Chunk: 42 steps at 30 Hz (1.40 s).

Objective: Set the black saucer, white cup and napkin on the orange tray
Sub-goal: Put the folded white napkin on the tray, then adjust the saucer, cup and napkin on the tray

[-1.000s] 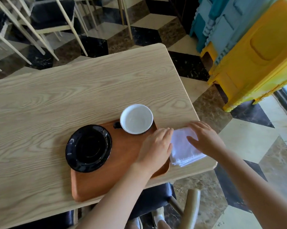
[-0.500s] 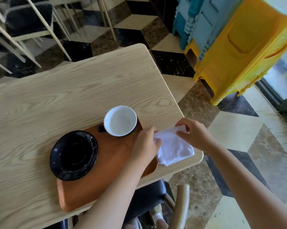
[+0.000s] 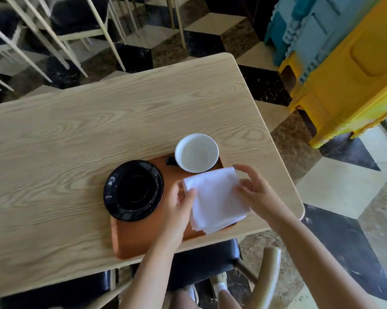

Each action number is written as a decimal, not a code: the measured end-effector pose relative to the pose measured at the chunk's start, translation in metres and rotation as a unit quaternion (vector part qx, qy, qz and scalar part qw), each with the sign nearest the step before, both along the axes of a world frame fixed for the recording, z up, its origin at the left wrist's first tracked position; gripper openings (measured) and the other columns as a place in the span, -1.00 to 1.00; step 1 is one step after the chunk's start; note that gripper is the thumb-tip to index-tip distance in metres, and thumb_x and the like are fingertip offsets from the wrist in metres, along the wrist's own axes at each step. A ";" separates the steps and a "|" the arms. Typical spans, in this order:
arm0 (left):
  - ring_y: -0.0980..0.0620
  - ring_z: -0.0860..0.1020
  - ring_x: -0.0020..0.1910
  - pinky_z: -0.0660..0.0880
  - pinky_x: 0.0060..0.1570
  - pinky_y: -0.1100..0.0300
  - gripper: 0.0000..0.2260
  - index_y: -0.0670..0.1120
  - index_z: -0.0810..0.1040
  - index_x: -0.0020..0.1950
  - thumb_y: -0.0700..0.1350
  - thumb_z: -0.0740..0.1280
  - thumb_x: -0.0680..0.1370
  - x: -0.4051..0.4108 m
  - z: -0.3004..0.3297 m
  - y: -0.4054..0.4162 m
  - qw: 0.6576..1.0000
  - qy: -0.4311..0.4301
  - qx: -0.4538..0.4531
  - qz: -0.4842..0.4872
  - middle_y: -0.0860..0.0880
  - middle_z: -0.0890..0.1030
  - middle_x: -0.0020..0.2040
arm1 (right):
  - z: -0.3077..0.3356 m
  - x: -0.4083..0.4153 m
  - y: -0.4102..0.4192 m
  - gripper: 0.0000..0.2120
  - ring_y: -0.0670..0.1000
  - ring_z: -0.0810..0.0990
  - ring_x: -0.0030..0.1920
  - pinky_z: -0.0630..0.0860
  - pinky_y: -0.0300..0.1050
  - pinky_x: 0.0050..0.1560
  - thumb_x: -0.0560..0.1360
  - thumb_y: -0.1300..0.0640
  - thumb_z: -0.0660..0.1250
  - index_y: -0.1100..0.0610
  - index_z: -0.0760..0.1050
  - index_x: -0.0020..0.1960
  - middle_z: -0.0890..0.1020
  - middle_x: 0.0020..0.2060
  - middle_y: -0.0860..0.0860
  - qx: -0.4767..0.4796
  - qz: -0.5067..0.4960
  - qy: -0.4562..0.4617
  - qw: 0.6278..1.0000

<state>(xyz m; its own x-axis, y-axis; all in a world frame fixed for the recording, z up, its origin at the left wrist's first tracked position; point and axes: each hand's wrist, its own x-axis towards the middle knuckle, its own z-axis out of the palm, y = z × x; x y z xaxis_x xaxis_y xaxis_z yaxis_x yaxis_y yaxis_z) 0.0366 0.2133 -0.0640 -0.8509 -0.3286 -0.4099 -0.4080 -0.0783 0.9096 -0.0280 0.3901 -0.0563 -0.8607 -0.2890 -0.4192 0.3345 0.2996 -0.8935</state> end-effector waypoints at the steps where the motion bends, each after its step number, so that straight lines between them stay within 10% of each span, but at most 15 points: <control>1: -0.05 0.60 0.02 0.52 0.01 -0.03 -0.92 -0.03 0.52 0.02 -0.16 0.29 0.55 0.001 0.000 -0.005 0.999 -0.016 0.015 0.026 -0.09 0.64 -0.01 | -0.004 0.001 -0.003 -0.55 -0.12 0.51 -0.36 0.42 -0.29 -0.31 0.45 0.34 0.24 -0.05 0.34 0.24 0.59 -0.29 -0.02 0.023 0.028 -0.007 0.999; 8: 0.11 0.45 0.22 0.44 0.20 0.06 -0.23 0.20 0.10 0.43 -0.30 0.41 0.42 0.020 -0.008 -0.011 0.994 -0.029 -0.084 -0.056 0.04 0.44 0.27 | -0.015 0.011 -0.014 -0.58 -0.03 0.60 -0.25 0.46 -0.20 -0.29 0.42 0.31 0.27 -0.24 0.36 -0.07 0.65 -0.25 -0.06 0.097 0.016 0.082 0.992; 12: 0.06 0.38 0.22 0.41 0.21 0.15 -0.37 -0.01 0.29 0.39 -0.32 0.41 0.40 0.032 -0.019 0.002 0.950 0.011 -0.280 -0.137 -0.04 0.38 0.25 | -0.017 0.021 -0.012 -0.60 -0.17 0.56 -0.28 0.43 -0.39 -0.33 0.41 0.28 0.28 -0.26 0.39 -0.13 0.61 -0.28 -0.13 0.149 0.025 0.120 0.981; 15: -0.03 0.32 0.34 0.22 0.23 0.44 -0.42 -0.07 0.33 0.40 -0.35 0.38 0.42 0.036 -0.028 0.008 0.935 0.007 -0.310 -0.171 -0.10 0.30 0.34 | -0.022 0.032 -0.008 -0.66 -0.03 0.55 -0.23 0.47 -0.14 -0.23 0.40 0.25 0.30 -0.16 0.40 0.00 0.56 -0.24 -0.07 0.209 0.073 0.137 0.966; 23: -0.18 0.09 0.48 0.25 0.35 -0.08 -0.55 -0.14 0.44 0.34 -0.33 0.36 0.45 0.046 -0.044 0.007 0.838 0.056 -0.470 -0.271 -0.22 0.17 0.49 | -0.035 0.048 -0.004 -0.56 0.33 0.46 0.23 0.49 0.24 0.11 0.26 0.21 0.53 0.15 0.55 0.13 0.53 0.21 0.27 0.349 0.188 0.334 0.855; 36: -0.07 0.13 0.48 0.26 0.30 -0.24 -0.51 0.11 0.19 0.46 0.17 0.06 0.54 0.072 -0.050 0.001 0.724 0.009 -0.570 -0.388 -0.14 0.19 0.50 | -0.048 0.045 0.006 -0.53 0.06 -0.21 0.45 -0.16 0.13 0.41 0.56 -0.02 -0.12 -0.08 0.06 0.46 0.02 0.49 -0.02 0.394 0.341 0.331 0.786; 42: -0.11 0.11 0.48 0.27 0.31 -0.27 -0.50 0.08 0.19 0.47 0.16 0.06 0.54 0.071 -0.038 -0.001 0.724 0.020 -0.578 -0.376 -0.15 0.18 0.51 | -0.034 0.051 -0.011 -0.59 0.17 0.21 0.42 0.18 0.31 0.32 0.53 0.01 0.05 0.05 0.39 0.32 0.37 0.39 0.13 0.391 0.290 0.342 0.803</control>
<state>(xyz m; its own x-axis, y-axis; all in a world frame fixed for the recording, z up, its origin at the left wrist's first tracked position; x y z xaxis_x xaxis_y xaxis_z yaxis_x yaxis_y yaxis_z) 0.1075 0.2122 -0.1019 -0.9708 0.1306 -0.2013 0.0894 0.9754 0.2016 0.0227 0.3788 -0.0901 -0.7825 -0.6033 -0.1539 -0.5538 0.7874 -0.2707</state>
